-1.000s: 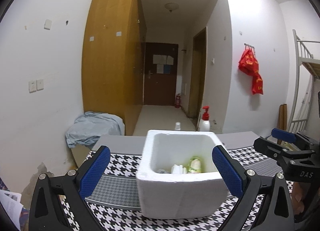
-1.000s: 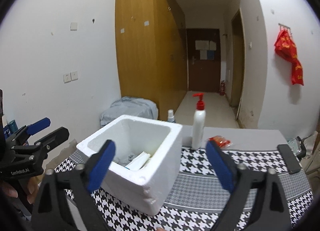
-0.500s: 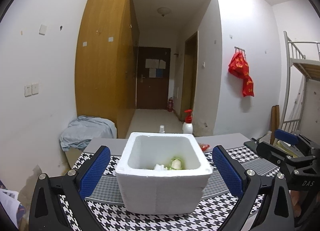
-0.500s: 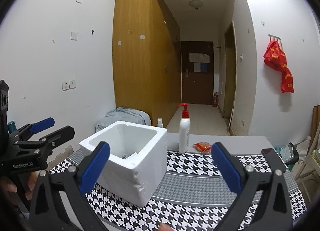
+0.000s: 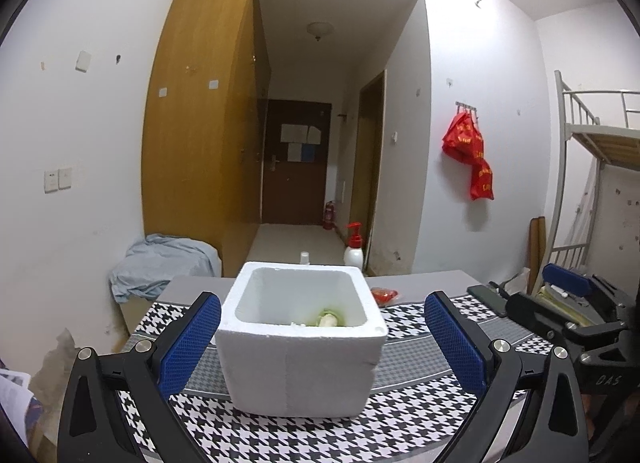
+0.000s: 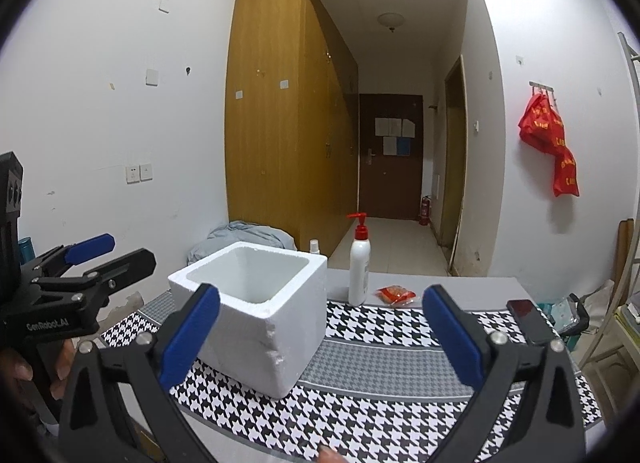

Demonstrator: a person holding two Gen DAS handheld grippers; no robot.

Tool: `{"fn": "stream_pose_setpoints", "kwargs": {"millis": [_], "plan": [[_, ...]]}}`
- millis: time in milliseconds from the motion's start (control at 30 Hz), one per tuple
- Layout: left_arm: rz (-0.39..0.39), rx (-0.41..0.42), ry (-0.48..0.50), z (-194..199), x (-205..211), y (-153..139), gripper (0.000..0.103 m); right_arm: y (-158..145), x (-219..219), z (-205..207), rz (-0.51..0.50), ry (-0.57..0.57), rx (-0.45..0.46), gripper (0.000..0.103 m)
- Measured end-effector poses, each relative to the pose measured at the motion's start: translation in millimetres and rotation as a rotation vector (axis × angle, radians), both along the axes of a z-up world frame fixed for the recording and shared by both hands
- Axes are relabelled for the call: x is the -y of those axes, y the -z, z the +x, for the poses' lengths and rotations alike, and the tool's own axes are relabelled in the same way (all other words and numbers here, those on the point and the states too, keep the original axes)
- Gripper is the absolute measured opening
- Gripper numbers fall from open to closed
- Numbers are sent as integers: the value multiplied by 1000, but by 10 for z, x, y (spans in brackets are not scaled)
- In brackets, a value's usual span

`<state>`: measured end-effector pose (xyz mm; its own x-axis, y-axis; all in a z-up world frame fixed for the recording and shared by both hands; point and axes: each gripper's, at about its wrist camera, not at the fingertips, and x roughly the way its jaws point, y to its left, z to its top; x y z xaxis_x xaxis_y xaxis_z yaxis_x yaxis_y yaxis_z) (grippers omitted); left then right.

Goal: Organize soft objects

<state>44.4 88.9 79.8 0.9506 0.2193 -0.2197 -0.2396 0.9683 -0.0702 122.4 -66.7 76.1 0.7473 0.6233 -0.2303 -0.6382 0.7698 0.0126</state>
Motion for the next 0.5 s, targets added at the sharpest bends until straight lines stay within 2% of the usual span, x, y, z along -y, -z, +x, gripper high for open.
{"fn": "stream_pose_setpoints", "kwargs": {"millis": [500], "plan": [[25,11,-11,-195,171,81,102,100,155,-305,19,-6,15,103]]}}
